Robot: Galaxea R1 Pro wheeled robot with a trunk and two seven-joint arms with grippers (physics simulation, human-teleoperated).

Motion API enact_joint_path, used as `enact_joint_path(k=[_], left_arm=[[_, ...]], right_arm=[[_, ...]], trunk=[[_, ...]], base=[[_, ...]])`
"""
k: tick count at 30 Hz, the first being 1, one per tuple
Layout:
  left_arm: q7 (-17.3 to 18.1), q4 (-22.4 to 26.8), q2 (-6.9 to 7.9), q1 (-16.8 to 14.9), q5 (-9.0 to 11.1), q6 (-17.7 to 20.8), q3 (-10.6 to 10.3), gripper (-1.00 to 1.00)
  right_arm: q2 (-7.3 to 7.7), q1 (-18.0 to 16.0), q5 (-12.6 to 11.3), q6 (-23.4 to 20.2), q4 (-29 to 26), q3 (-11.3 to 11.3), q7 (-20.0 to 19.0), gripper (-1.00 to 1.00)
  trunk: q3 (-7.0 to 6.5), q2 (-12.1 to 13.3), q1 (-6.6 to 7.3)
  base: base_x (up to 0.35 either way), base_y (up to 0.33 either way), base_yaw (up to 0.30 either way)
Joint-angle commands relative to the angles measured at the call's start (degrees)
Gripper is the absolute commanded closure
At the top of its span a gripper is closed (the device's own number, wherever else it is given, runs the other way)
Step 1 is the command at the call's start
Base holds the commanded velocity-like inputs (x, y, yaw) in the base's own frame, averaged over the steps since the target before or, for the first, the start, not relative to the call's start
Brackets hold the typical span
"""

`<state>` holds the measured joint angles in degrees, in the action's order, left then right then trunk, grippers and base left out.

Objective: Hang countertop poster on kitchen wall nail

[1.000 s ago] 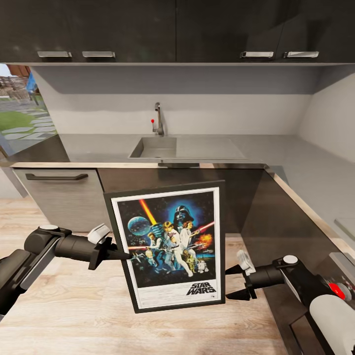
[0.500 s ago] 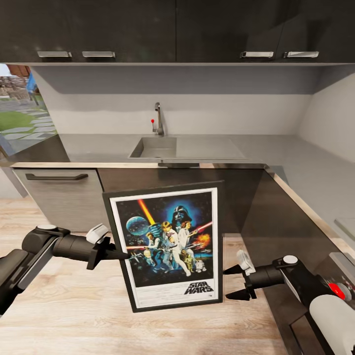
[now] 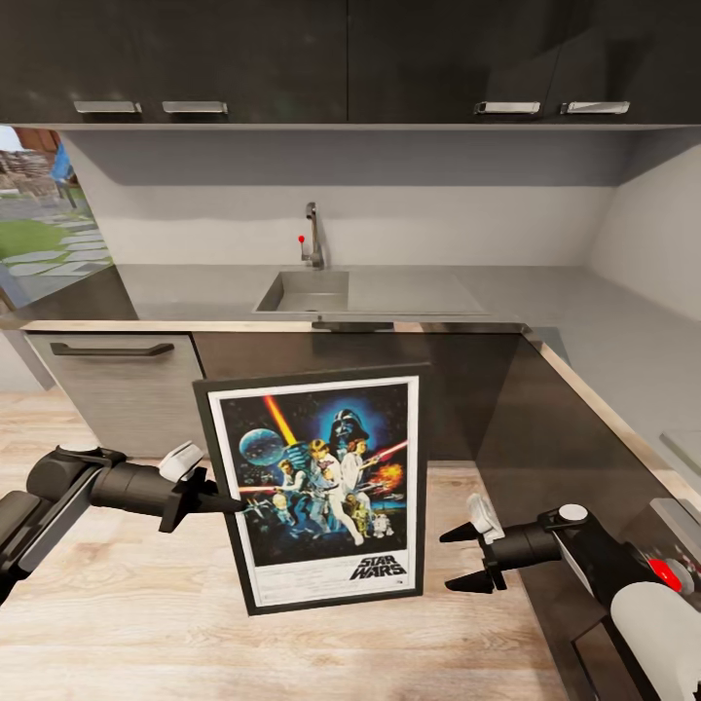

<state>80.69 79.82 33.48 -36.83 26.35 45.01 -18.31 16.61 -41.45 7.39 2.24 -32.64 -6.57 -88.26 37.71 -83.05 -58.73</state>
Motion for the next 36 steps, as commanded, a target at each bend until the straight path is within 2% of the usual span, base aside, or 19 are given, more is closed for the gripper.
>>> enact_joint_path(k=[1, 8, 17, 20, 36], left_arm=[[0.0, 0.0, 0.07, -0.1, 0.4, 0.4, -0.1, 1.00], [0.3, 0.0, 0.04, -0.1, 0.5, -1.3, -0.2, 1.00], [0.3, 0.1, -0.07, 0.0, 0.5, -1.4, -0.2, 1.00], [0.3, 0.1, -0.07, 0.0, 0.5, -1.4, -0.2, 1.00], [0.3, 0.1, -0.08, 0.0, 0.5, -1.4, -0.2, 1.00]], right_arm=[[-0.01, 0.0, 0.1, 0.2, -0.1, -0.1, 0.0, -1.00], [-1.38, 0.0, 0.1, 0.3, -0.1, -0.2, 0.0, -1.00], [-1.88, 0.0, 0.1, 0.3, -0.1, -0.3, 0.0, -1.00], [-2.47, 0.0, 0.1, 0.4, -0.1, -0.3, 0.0, -1.00], [-2.86, 0.0, 0.1, 0.4, -0.1, -0.2, 0.0, -1.00]], trunk=[[0.05, 0.0, 0.00], [0.05, 0.0, 0.00], [0.05, 0.0, 0.00], [0.05, 0.0, 0.00], [0.05, 0.0, 0.00]], base=[[0.000, 0.000, 0.000], [0.000, 0.000, 0.000], [0.000, 0.000, 0.000], [0.000, 0.000, 0.000], [0.000, 0.000, 0.000]])
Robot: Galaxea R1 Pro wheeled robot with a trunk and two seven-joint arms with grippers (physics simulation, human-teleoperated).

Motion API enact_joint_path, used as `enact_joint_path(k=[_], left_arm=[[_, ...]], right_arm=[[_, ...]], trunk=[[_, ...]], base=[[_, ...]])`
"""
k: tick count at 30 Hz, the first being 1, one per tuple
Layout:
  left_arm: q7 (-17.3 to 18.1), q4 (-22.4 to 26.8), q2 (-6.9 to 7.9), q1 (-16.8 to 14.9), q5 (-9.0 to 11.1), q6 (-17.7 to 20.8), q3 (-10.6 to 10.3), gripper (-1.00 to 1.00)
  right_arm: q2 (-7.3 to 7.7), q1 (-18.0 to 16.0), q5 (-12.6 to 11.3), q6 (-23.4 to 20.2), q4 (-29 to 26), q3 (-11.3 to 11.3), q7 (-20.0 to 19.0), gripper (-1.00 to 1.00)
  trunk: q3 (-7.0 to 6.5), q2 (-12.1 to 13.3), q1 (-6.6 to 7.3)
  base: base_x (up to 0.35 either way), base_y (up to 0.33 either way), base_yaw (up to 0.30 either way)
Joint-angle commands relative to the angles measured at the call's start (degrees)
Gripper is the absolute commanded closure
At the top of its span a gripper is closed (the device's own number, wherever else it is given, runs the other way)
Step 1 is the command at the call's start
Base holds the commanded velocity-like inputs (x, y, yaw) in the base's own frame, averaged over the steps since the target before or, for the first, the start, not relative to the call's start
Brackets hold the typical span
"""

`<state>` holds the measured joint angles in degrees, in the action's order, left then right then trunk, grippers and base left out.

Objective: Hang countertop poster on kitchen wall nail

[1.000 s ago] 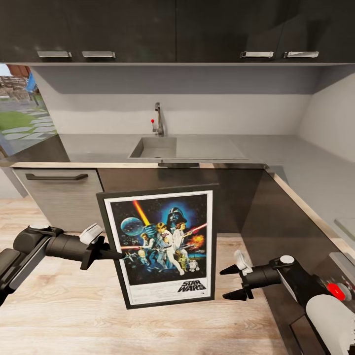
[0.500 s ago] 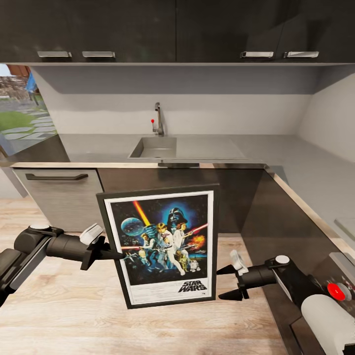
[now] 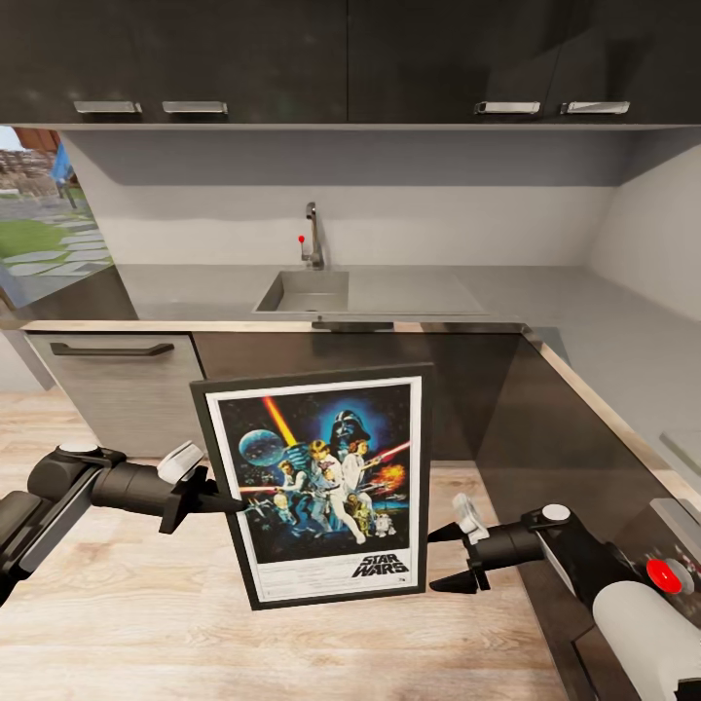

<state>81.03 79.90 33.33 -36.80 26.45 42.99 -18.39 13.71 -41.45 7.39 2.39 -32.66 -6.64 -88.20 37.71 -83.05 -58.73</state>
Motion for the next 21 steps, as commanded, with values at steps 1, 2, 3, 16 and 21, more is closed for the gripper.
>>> enact_joint_path(k=[1, 2, 3, 16, 21], left_arm=[[0.0, 0.0, 0.06, -0.1, 0.4, 0.6, -0.1, 1.00], [0.0, 0.0, 0.06, -0.1, 0.4, 0.6, -0.1, 1.00], [0.0, 0.0, 0.06, -0.1, 0.4, 0.6, -0.1, 1.00], [0.0, 0.1, 0.06, 0.0, 0.4, 0.6, -0.2, 1.00], [0.0, 0.1, 0.06, 0.0, 0.4, 0.6, -0.2, 1.00]], right_arm=[[0.02, 0.0, 0.1, 0.3, 0.0, -0.2, 0.0, -1.00], [0.02, 0.0, 0.1, 0.3, 0.0, -0.2, 0.0, -1.00], [0.00, 0.0, 0.1, 0.3, 0.0, -0.2, 0.0, -1.00], [-1.55, 0.0, 0.1, 0.3, -0.1, -0.2, 0.0, -1.00], [-1.65, 0.0, 0.1, 0.3, -0.1, -0.2, 0.0, -1.00]], trunk=[[0.05, 0.0, 0.00], [0.05, 0.0, 0.00], [0.05, 0.0, 0.00], [0.05, 0.0, 0.00], [0.05, 0.0, 0.00]], base=[[0.000, 0.000, 0.000], [0.000, 0.000, 0.000], [0.000, 0.000, 0.000], [0.000, 0.000, 0.000], [0.000, 0.000, 0.000]])
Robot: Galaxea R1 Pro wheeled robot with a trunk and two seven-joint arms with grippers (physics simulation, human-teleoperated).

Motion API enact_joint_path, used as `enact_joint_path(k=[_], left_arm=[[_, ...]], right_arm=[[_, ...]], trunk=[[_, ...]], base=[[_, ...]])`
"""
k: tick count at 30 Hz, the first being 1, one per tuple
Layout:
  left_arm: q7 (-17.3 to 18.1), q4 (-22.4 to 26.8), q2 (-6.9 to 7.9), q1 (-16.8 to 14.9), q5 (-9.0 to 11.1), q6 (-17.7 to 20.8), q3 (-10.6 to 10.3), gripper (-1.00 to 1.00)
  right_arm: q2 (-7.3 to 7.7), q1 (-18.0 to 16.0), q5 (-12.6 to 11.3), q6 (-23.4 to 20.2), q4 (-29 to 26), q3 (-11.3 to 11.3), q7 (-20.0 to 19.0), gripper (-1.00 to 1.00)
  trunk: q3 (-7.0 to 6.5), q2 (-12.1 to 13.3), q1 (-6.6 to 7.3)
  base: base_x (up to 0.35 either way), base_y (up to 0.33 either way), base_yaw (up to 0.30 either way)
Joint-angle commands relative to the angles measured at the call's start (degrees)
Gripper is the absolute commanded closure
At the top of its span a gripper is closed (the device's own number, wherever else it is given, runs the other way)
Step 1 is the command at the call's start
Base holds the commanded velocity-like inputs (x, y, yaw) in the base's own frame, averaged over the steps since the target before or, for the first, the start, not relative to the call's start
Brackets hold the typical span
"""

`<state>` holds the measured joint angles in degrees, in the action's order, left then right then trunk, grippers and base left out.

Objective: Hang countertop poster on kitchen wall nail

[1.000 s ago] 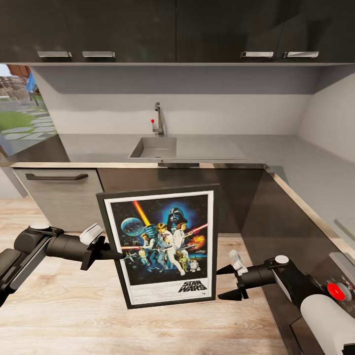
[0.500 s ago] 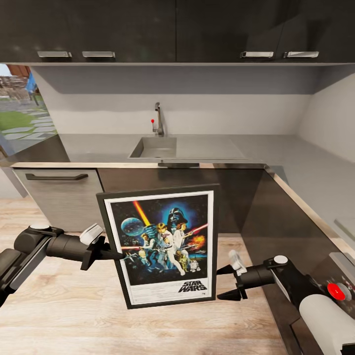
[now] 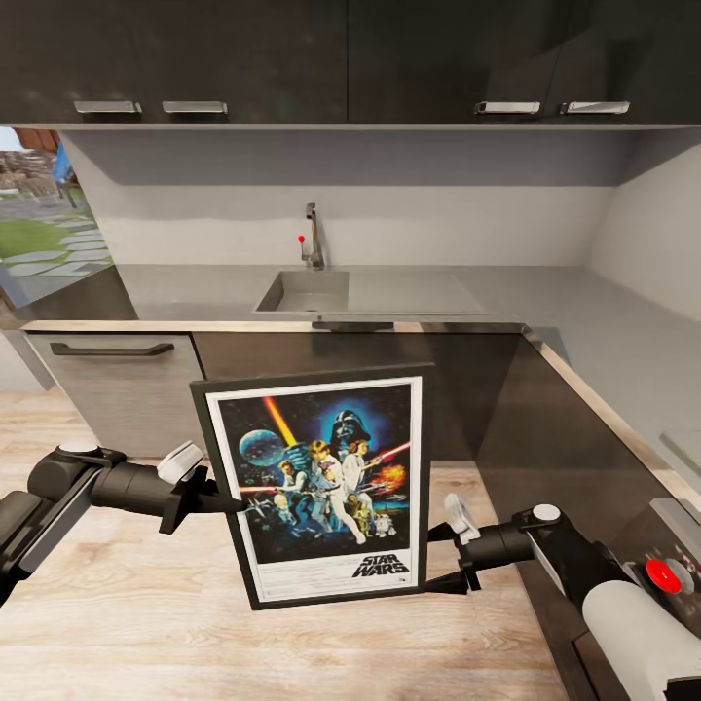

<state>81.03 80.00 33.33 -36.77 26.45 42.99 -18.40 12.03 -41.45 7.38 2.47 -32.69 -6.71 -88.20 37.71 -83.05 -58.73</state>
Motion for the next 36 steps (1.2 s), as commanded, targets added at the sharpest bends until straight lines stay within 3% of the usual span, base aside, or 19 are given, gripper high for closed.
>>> enact_joint_path(k=[1, 36], left_arm=[[0.0, 0.0, 0.07, -0.1, 0.4, 0.6, -0.1, 1.00], [0.0, 0.1, -0.02, -0.1, 0.4, 0.6, -0.1, 1.00]], right_arm=[[0.03, 0.0, 0.1, 0.3, -0.1, -0.1, 0.0, -1.00], [-0.16, 0.0, 0.1, 0.4, 0.0, -0.1, 0.0, -1.00]], trunk=[[0.05, 0.0, 0.00], [0.05, 0.0, 0.00]], base=[[0.000, 0.000, 0.000], [0.000, 0.000, 0.000]])
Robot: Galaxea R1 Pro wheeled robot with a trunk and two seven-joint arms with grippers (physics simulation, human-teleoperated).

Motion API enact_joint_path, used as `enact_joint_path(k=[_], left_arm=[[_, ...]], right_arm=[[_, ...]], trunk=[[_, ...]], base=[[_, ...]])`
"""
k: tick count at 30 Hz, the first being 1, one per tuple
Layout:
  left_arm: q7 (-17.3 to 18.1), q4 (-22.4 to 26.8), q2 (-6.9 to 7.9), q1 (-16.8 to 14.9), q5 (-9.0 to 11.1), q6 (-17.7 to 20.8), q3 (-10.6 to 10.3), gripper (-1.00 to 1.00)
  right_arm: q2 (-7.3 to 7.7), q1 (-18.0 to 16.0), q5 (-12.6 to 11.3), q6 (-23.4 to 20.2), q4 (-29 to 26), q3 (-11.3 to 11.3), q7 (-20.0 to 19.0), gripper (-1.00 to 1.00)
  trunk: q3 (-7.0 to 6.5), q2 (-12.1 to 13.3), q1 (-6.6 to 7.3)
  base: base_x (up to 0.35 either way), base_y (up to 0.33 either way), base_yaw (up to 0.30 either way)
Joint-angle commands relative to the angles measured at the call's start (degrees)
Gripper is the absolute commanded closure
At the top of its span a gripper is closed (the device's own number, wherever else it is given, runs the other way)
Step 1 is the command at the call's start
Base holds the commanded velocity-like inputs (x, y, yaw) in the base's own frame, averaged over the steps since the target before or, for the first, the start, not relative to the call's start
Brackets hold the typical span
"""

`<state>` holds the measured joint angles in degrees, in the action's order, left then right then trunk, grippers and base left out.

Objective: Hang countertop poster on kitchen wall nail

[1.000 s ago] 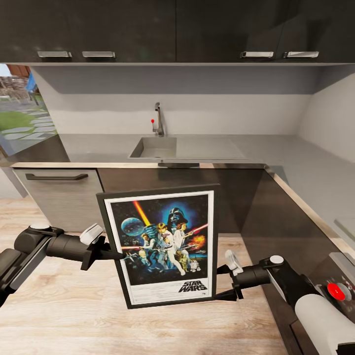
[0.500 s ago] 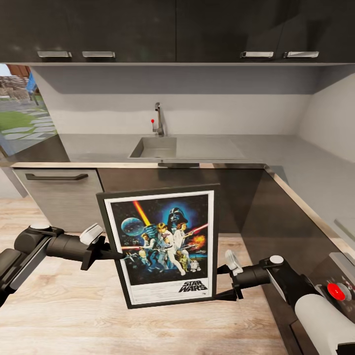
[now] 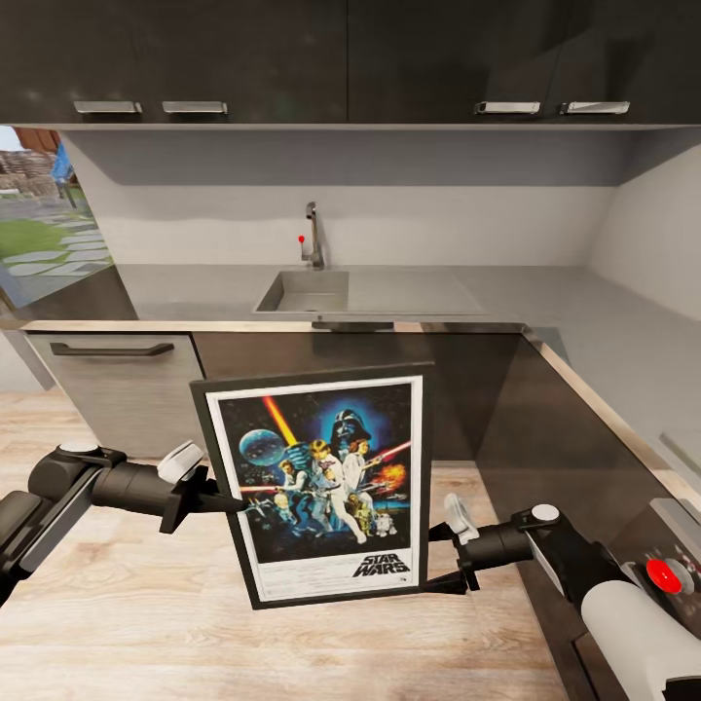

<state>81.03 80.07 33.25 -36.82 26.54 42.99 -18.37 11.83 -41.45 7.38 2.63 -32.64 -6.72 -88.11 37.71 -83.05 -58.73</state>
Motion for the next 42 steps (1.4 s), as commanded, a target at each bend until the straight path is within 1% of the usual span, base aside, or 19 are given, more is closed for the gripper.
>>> enact_joint_path(k=[1, 21, 22, 42], left_arm=[[0.0, 0.0, 0.06, 0.0, 0.4, 0.6, -0.2, 1.00], [0.0, 0.0, 0.06, 0.0, 0.4, 0.6, -0.2, 1.00], [0.0, 0.0, 0.06, -0.1, 0.4, 0.6, -0.2, 1.00], [0.0, 0.0, 0.06, -0.1, 0.5, 0.6, -0.2, 1.00]], right_arm=[[0.03, 0.0, 0.1, 0.3, -0.1, -0.1, 0.0, -1.00], [0.03, 0.0, 0.1, 0.3, -0.1, -0.1, 0.0, -1.00], [0.03, 0.0, 0.1, 0.3, -0.1, -0.1, 0.0, 1.00], [0.03, 0.0, 0.1, 0.3, -0.1, -0.1, 0.0, 1.00]], trunk=[[0.05, 0.0, 0.00], [0.05, 0.0, 0.00], [0.05, 0.0, 0.00], [0.05, 0.0, 0.00]], base=[[0.000, 0.000, 0.000], [0.000, 0.000, 0.000], [0.000, 0.000, 0.000], [0.000, 0.000, 0.000]])
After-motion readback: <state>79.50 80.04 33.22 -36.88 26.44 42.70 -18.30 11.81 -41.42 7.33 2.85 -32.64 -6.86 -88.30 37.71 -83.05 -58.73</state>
